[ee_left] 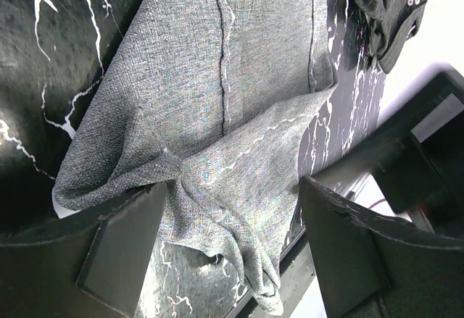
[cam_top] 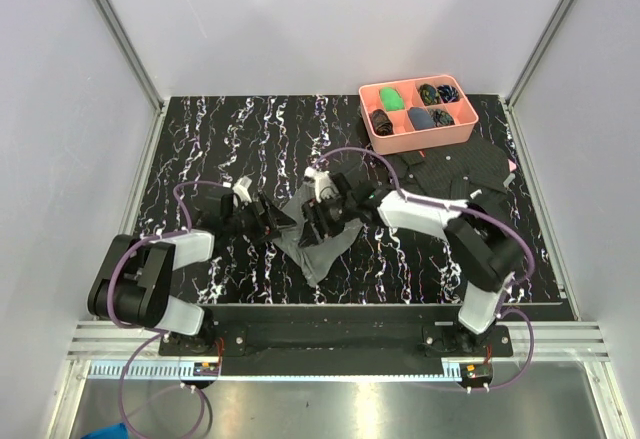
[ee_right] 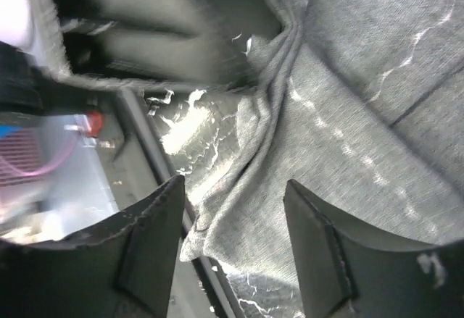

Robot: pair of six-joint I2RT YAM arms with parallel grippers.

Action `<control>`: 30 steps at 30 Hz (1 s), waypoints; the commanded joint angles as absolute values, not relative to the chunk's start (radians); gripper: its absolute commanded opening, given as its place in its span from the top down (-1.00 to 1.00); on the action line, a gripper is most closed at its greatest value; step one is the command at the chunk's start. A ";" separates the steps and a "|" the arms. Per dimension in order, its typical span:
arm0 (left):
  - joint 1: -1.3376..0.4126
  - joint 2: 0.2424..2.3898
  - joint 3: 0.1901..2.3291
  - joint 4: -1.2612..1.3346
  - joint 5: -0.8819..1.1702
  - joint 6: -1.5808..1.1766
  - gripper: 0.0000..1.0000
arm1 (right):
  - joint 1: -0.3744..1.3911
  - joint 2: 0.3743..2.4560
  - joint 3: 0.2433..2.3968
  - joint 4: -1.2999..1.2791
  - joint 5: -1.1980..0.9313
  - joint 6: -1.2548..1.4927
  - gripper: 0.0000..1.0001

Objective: Fold the napkin, place the utensils inside, and roll it up
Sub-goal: Roll the napkin with the utensil

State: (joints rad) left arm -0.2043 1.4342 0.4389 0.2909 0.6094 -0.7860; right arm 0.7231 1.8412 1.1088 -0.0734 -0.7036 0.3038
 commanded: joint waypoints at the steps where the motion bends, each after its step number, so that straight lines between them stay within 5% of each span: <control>1: -0.196 1.493 0.413 0.183 0.451 -0.719 -0.64 | 0.903 1.721 1.089 -0.267 -0.262 0.179 -0.40; 19: -0.196 1.480 0.413 0.160 0.469 -0.707 -0.64 | 1.241 1.855 1.184 -0.402 0.330 0.141 -0.37; 24: -0.195 1.474 0.416 0.152 0.476 -0.706 -0.64 | 1.244 1.873 1.206 -0.434 0.384 0.137 0.37; 30: -0.195 1.434 0.433 0.118 0.465 -0.696 -0.65 | 1.220 1.859 1.191 -0.420 0.177 0.121 0.84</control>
